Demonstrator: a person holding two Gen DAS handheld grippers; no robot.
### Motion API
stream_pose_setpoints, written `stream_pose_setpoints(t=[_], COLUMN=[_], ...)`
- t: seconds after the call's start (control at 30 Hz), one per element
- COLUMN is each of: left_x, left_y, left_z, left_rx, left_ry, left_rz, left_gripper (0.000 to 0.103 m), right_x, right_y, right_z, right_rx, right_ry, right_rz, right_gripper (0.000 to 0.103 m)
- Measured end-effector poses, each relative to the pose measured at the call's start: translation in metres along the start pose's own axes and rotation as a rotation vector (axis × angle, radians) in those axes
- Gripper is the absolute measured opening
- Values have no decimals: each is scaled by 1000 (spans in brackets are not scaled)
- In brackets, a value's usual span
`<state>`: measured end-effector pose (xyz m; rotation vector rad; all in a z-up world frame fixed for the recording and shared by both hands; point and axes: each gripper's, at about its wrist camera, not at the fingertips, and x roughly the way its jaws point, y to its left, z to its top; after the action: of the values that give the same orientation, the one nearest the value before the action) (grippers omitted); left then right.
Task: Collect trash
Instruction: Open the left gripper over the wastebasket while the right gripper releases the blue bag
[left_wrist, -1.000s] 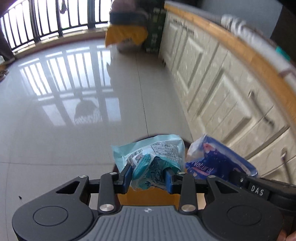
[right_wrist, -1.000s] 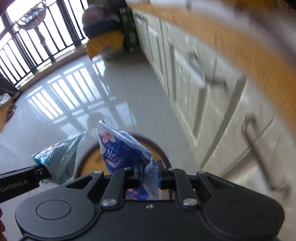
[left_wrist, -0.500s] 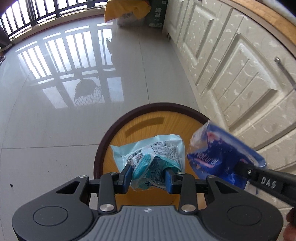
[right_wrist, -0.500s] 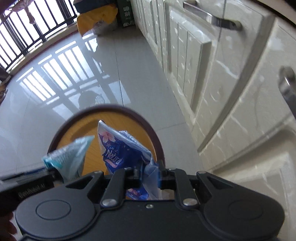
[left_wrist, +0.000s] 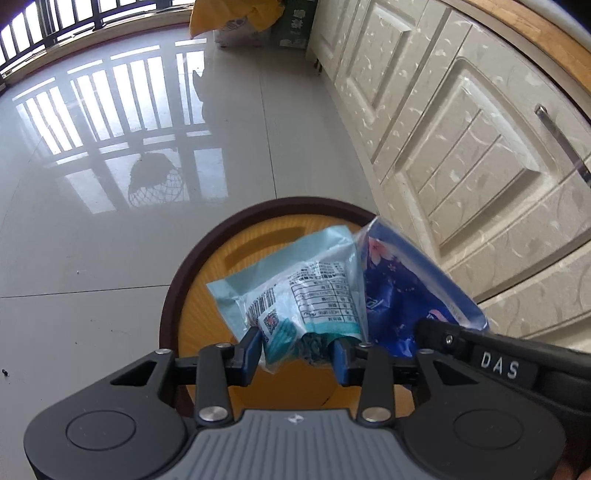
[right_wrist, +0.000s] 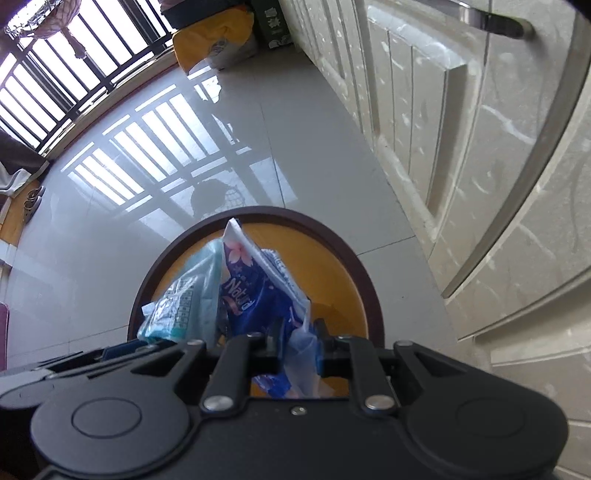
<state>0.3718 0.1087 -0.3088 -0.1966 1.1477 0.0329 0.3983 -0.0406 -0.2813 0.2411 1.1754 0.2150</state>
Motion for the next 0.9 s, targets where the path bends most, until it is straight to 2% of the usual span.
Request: stream_pose_setpoints(t=[0.2, 0.27, 0.4, 0.7, 0.83, 0.9], left_x=[2, 2, 5, 2, 0, -2], left_y=[1, 0, 8, 12, 11, 12], left_z=[-9, -12, -13, -12, -13, -14], left_rx=[6, 10, -27, -27, -20, -19], left_ry=[30, 28, 35, 39, 37, 39], left_rz=[0, 9, 48, 62, 63, 66], left_gripper=[52, 53, 52, 53, 53, 54], right_x=[2, 1, -3, -3, -1, 0], right_y=[1, 2, -4, -11, -12, -13], right_z=[0, 0, 4, 7, 6, 6], right_rx=[8, 1, -16, -6, 7, 10], right_ry=[6, 4, -30, -23, -1, 11], right_rz=[6, 0, -82, -57, -40, -27], right_gripper=[16, 16, 16, 16, 27, 29])
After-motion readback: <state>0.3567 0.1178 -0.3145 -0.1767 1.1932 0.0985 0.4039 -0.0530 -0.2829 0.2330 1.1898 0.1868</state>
